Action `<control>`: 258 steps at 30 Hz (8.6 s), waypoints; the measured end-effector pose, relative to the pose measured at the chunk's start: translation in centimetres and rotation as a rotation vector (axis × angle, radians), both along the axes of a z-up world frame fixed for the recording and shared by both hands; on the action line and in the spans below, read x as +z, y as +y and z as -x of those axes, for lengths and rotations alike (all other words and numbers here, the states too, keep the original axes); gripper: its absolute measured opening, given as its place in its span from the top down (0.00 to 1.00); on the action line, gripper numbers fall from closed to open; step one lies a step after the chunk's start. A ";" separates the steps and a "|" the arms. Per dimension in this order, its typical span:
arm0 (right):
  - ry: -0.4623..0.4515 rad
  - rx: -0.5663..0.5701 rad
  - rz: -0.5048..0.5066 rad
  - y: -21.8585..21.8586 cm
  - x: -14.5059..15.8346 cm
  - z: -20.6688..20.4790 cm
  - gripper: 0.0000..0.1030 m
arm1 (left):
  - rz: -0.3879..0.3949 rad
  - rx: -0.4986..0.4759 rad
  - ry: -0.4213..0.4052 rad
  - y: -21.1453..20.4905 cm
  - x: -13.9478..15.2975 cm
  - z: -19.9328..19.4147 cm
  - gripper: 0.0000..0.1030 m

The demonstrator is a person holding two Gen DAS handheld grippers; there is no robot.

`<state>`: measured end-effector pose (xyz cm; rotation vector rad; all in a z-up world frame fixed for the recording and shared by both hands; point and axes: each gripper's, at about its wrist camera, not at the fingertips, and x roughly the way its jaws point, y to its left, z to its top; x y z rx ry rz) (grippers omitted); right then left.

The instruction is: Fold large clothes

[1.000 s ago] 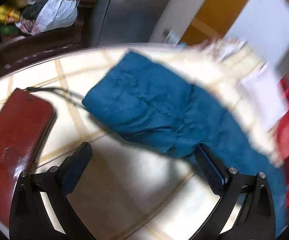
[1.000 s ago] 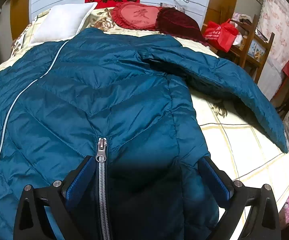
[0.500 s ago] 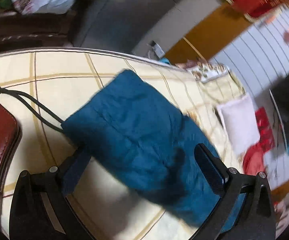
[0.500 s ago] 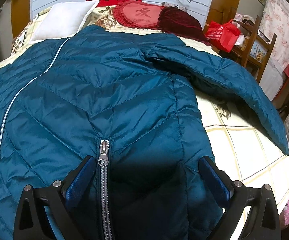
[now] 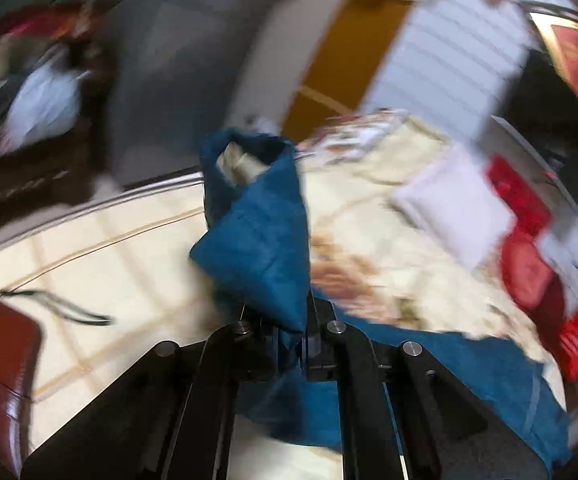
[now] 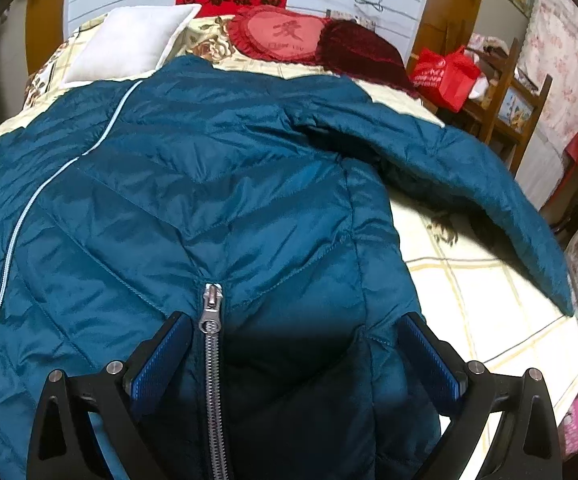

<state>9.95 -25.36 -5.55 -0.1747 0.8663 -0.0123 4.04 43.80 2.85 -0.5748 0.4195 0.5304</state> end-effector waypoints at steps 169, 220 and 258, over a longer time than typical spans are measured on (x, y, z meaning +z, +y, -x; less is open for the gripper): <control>0.033 0.076 -0.348 3.1 -0.2 -16.9 0.27 | 0.030 -0.441 0.393 -29.5 -8.3 -19.4 0.04; -0.190 -0.144 -0.308 -1.7 4.6 -11.3 0.01 | 0.008 -0.418 0.365 -29.7 -8.5 -19.3 0.01; -0.216 -0.718 -1.043 -44.4 -1.7 0.8 0.12 | -0.068 -0.502 0.372 -35.7 -4.6 -12.2 0.01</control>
